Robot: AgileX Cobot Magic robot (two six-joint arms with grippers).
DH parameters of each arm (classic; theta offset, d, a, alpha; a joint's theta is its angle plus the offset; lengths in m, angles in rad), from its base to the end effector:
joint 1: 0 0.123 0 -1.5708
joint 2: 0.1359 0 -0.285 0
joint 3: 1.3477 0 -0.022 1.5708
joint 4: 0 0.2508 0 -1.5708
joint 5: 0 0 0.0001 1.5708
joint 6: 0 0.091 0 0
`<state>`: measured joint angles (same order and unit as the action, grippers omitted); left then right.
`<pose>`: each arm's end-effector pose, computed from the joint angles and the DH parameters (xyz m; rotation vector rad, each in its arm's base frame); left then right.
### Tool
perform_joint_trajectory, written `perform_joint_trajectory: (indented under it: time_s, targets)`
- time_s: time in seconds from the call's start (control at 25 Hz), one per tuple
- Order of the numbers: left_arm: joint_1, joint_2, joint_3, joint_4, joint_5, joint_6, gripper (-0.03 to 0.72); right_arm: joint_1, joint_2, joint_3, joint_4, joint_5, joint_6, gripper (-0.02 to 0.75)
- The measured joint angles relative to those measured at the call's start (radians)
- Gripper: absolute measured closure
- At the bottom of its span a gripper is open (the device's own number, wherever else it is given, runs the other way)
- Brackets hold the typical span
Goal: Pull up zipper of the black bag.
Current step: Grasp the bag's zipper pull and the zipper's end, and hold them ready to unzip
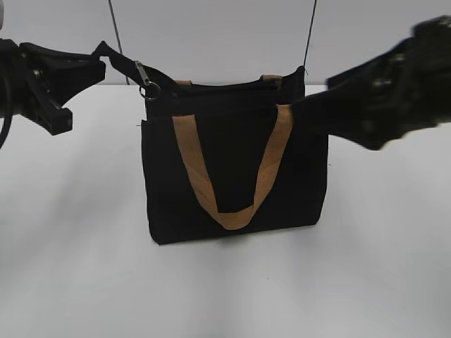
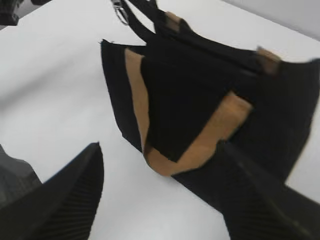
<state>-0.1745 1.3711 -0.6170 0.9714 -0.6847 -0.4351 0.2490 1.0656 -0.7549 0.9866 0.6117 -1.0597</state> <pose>0.2557 -0.0933 0.2514 0.8738 1.5534 -0.3237 0.1954 0.0947 0.3100 -0.7203 2.0132 0.5855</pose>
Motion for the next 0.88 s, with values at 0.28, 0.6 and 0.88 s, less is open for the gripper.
perform_joint_trajectory:
  time_s: [0.28, 0.6, 0.88]
  targets:
    - [0.000, 0.000, 0.000, 0.000, 0.000, 0.000, 0.662, 0.277, 0.380, -0.229, 0.008, -0.145, -0.031, 0.211]
    - [0.000, 0.000, 0.000, 0.000, 0.000, 0.000, 0.662, 0.335, 0.646, -0.461, 0.008, -0.163, -0.084, 0.211]
    - [0.000, 0.000, 0.000, 0.000, 0.000, 0.000, 0.662, 0.337, 0.733, -0.527, 0.009, -0.179, -0.136, 0.211]
